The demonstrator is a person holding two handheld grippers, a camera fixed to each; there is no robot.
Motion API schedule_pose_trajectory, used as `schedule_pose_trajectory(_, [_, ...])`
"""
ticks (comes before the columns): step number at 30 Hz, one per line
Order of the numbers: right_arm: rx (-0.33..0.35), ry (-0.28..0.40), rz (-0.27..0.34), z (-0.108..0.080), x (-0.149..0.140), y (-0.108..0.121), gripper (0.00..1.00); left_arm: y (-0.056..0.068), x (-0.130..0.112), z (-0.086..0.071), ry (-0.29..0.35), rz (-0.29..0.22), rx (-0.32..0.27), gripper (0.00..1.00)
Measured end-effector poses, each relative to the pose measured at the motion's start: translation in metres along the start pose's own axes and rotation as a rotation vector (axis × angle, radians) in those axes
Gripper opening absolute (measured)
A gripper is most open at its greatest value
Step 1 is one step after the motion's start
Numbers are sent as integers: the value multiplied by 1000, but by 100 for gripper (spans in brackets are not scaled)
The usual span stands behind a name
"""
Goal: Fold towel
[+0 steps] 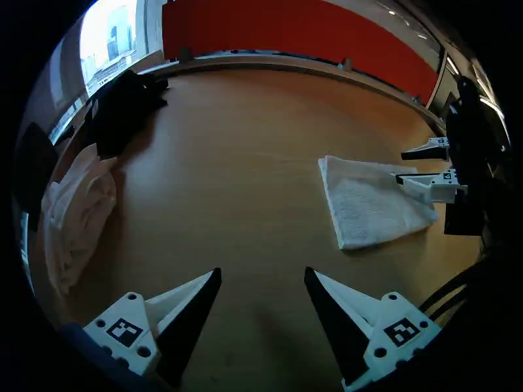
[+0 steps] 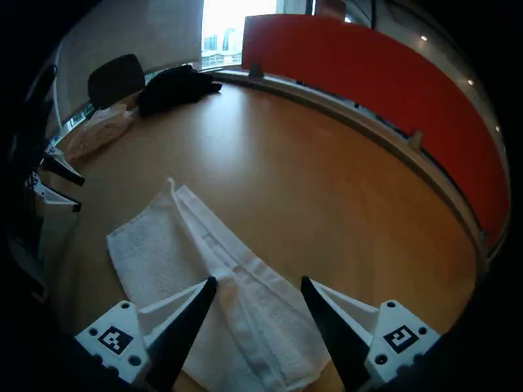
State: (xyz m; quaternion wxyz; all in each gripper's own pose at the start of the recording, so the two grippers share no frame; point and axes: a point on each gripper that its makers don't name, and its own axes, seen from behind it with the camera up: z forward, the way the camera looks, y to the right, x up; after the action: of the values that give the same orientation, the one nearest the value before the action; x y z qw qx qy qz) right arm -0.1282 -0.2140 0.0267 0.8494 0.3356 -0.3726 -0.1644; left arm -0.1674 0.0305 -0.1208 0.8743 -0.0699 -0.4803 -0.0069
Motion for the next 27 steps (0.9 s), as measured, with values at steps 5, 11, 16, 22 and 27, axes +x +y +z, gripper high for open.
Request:
schedule_pose_trajectory(5, [-8,1,-6,3,8,9,100,-3,-4,-5,-1,-5,5,94])
schedule_pose_trajectory(11, [-17,-10,-23,5,10,16,100,-4,-8,-11,1,-14,4,94])
schedule_pose_trajectory(16, [-24,-13,-36,8,14,22,100,-6,-10,-14,2,-16,6,94])
schedule_pose_trajectory(22, [-32,-19,-56,10,19,29,100,-9,-12,-18,4,-21,11,94])
schedule_pose_trajectory(27, [-36,-28,-68,12,19,35,100,-11,-14,-23,6,-28,14,94])
